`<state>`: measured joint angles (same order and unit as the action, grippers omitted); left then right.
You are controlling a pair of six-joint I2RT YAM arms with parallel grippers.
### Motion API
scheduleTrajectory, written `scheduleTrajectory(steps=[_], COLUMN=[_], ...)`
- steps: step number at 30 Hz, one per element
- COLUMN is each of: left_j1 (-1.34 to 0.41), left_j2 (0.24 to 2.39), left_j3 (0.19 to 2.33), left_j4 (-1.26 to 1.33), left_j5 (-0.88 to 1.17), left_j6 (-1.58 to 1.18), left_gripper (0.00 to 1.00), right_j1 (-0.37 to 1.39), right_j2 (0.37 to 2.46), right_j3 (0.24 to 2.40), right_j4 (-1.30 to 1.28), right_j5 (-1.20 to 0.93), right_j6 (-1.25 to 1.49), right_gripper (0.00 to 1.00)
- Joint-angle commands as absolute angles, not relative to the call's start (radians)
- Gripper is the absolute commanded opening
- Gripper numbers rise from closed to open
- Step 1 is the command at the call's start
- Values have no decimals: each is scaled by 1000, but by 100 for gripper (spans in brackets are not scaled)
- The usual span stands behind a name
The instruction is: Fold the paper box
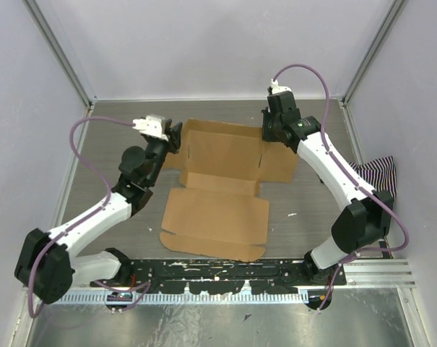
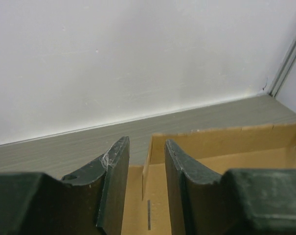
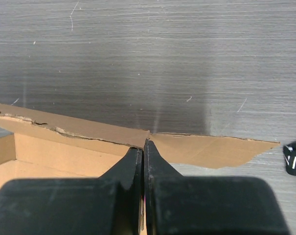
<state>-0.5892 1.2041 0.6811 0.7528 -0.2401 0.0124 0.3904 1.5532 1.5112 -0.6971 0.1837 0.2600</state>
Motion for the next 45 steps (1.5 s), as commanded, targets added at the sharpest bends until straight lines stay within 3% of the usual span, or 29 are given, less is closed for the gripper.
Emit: scheduleTrajectory(steps=[1, 8, 14, 34, 45], left_j1=[-592, -593, -593, -594, -592], left_j2=[1133, 1165, 1191, 1240, 1333], left_j3=[817, 959, 989, 1042, 1098], left_j4=[382, 108, 25, -48, -143], left_j5=[-318, -307, -261, -241, -223], left_j6=[-39, -118, -165, -173, -243], left_gripper=[42, 37, 34, 33, 4], right_j1=[390, 437, 526, 539, 558], right_j2=[1467, 1387, 1332, 1249, 1236], right_j3=[1435, 1245, 1121, 1018, 937], right_j4=[-462, -202, -9, 139, 102], right_j5=[187, 280, 415, 488, 487], right_j6=[267, 260, 220, 245, 322], right_gripper=[1, 1, 1, 1, 1])
